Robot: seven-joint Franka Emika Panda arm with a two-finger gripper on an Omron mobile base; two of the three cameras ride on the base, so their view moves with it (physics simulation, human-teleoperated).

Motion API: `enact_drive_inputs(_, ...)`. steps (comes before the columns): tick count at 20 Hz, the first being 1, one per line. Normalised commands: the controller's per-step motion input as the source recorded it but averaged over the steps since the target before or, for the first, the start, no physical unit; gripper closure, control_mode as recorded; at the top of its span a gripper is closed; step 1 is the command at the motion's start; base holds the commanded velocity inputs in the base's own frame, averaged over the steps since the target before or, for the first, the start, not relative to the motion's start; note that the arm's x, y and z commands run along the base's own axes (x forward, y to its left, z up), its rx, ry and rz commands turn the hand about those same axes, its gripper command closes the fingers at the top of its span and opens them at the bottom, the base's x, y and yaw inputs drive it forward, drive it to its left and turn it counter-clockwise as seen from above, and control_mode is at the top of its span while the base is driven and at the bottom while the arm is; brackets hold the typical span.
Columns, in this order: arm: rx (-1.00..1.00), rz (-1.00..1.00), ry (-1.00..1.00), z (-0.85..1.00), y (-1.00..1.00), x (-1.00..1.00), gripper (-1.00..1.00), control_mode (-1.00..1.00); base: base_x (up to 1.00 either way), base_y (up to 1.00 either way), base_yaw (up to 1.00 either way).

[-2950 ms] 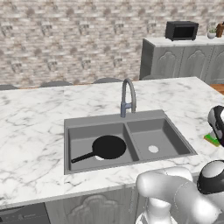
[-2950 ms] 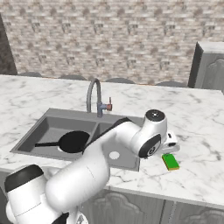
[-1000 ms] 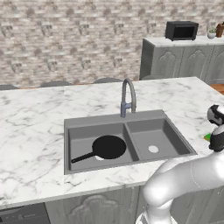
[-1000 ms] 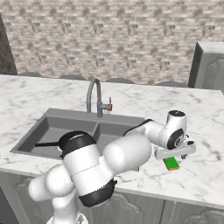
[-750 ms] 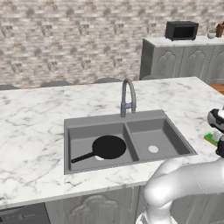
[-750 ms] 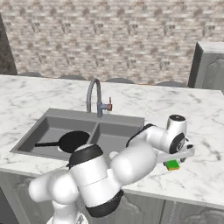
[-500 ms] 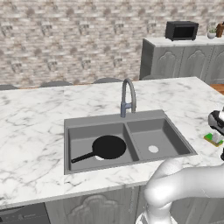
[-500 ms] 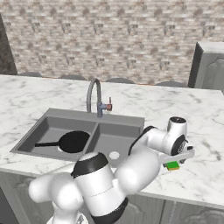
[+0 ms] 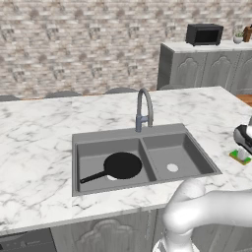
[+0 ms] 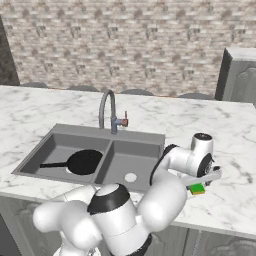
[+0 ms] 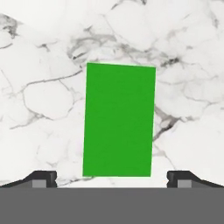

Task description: Pick the pan and sponge and place them into the sink. Then turn on the water.

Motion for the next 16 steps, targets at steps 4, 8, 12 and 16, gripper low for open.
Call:
enact_drive_inputs(4, 0.02, 0.00, 0.05, -0.01, 0.02, 0.12, -1.00, -1.00, 0.00, 0.00, 0.00)
enact_drive_inputs(8, 0.04, 0.00, 0.06, -0.08, 0.00, 0.13, -1.00, -1.00, 0.00, 0.00, 0.00)
enact_drive_inputs(12, 0.03, 0.00, 0.06, -0.17, 0.00, 0.15, -1.00, -1.00, 0.00, 0.00, 0.00)
enact_drive_inputs(16, 0.03, 0.00, 0.04, -0.08, 0.00, 0.01, -1.00, -1.00, 0.00, 0.00, 0.00)
